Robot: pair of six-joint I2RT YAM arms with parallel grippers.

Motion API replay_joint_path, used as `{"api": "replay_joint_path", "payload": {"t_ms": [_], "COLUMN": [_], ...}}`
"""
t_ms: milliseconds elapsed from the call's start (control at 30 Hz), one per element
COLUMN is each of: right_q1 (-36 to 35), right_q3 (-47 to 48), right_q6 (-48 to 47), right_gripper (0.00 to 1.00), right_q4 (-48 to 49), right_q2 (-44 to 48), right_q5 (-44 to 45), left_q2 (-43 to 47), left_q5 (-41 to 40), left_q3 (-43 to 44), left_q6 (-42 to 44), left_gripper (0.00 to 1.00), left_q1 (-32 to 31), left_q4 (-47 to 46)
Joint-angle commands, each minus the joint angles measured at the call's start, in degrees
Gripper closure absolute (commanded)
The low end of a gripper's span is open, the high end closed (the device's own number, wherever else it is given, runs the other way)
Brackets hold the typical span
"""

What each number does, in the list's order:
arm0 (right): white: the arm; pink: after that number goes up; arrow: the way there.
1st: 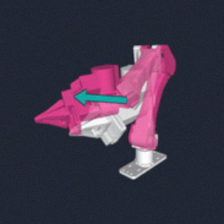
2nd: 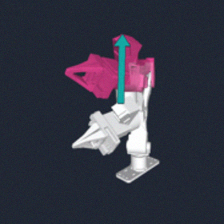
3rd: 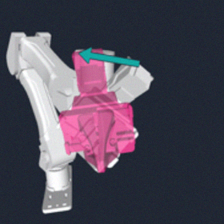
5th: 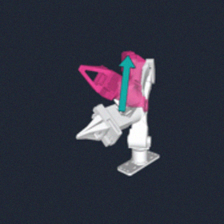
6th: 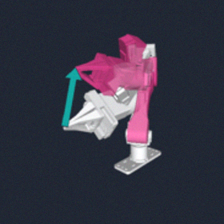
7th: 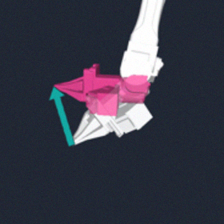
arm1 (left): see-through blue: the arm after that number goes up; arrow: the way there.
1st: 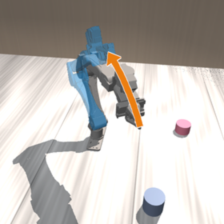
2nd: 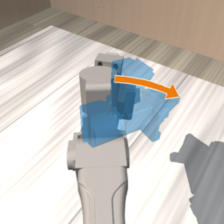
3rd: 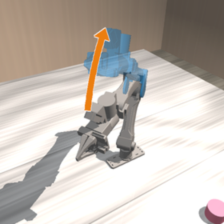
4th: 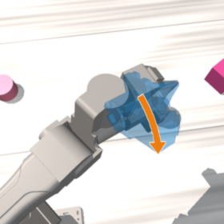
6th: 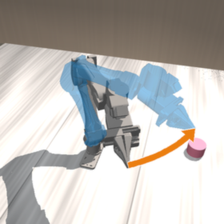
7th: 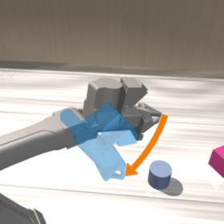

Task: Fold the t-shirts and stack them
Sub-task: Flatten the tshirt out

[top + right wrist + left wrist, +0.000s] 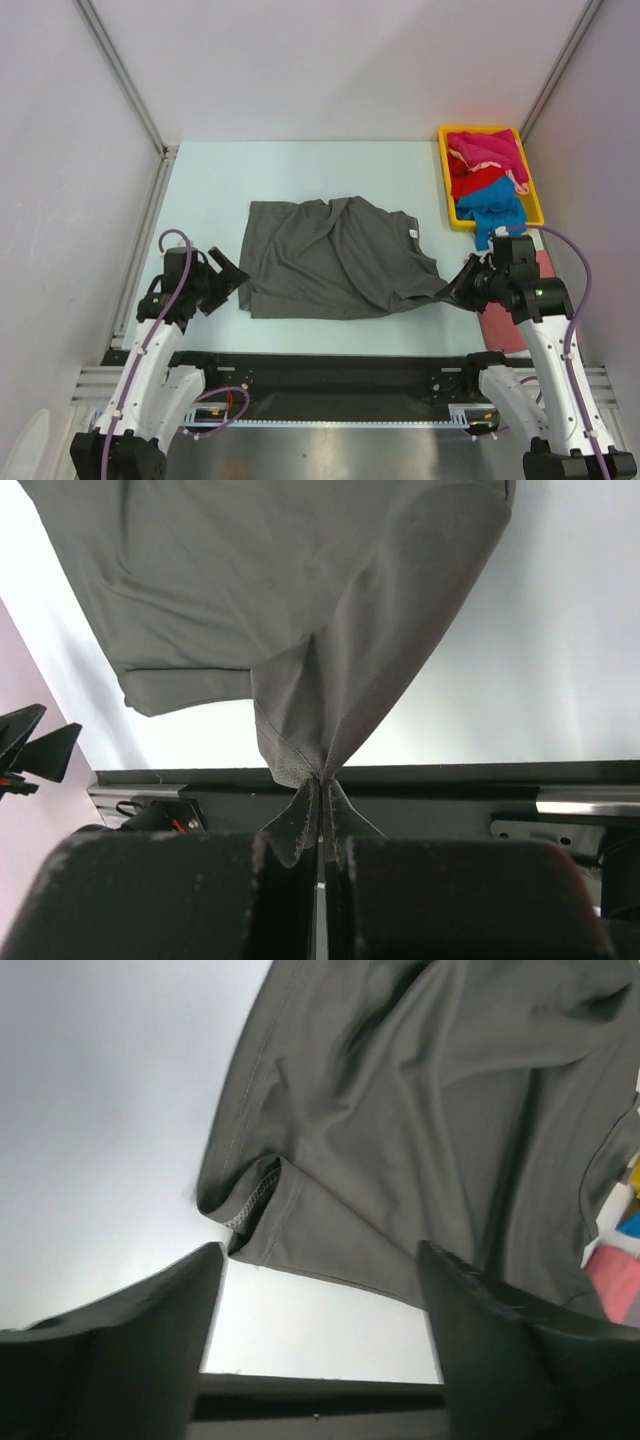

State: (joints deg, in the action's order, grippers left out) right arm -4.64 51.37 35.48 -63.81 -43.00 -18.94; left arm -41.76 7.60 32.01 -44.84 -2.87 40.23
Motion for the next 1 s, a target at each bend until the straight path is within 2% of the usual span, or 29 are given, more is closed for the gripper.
{"api": "replay_joint_path", "payload": {"t_ms": [0,67,100,133,167,300,433,500,533,633,967], "right_q1": [0.1,0.1,0.1,0.1,0.1,0.3,0.7,0.8,0.9,0.8,1.0], "right_q3": [1.5,2.1,2.1,2.2,2.1,1.5,2.2,2.5,2.8,3.1,4.3], "right_q6": [-1.5,-1.7,-1.8,-1.9,-2.0,-2.2,-2.4,-2.3,-2.4,-2.3,-2.8], "right_gripper": [1.0,1.0,1.0,1.0,1.0,1.0,1.0,1.0,1.0,1.0,1.0], "right_q4": [3.1,3.4,3.8,3.9,4.0,4.7,4.6,4.5,4.5,4.7,4.6], "right_q2": [-1.3,-2.3,-2.6,-2.8,-2.7,-2.7,-2.9,-2.8,-2.8,-3.2,-3.6], "right_q5": [0.1,0.1,0.0,-0.1,-0.2,-0.2,-0.2,-0.1,0.0,-0.2,0.7], "left_q2": [-0.8,-1.3,-2.1,-2.9,-3.5,-7.7,-8.9,-9.0,-9.0,-9.6,-14.9], "left_q5": [-1.3,0.8,1.5,1.5,-0.5,-3.6,-2.3,-2.4,-2.6,-4.3,-5.6], "left_q3": [-0.5,-3.5,-4.3,-4.8,-4.8,-5.0,-9.5,-10.3,-10.5,-9.5,-9.5], "left_q6": [-5.9,-7.8,-8.3,-8.8,-9.1,-11.0,-19.9,-26.0,-27.5,-31.7,-34.4], "left_gripper": [0.22,0.33,0.45,0.5,0.53,0.57,0.69,0.5,0.47,0.55,0.57], "left_q1": [-0.1,-0.2,-0.7,-1.6,-2.8,-9.0,-9.6,-9.9,-10.0,-10.3,-10.5], "left_q4": [-1.6,-4.0,-4.8,-5.6,-6.3,-7.1,-8.1,-6.7,-6.7,-5.1,-6.5]}}
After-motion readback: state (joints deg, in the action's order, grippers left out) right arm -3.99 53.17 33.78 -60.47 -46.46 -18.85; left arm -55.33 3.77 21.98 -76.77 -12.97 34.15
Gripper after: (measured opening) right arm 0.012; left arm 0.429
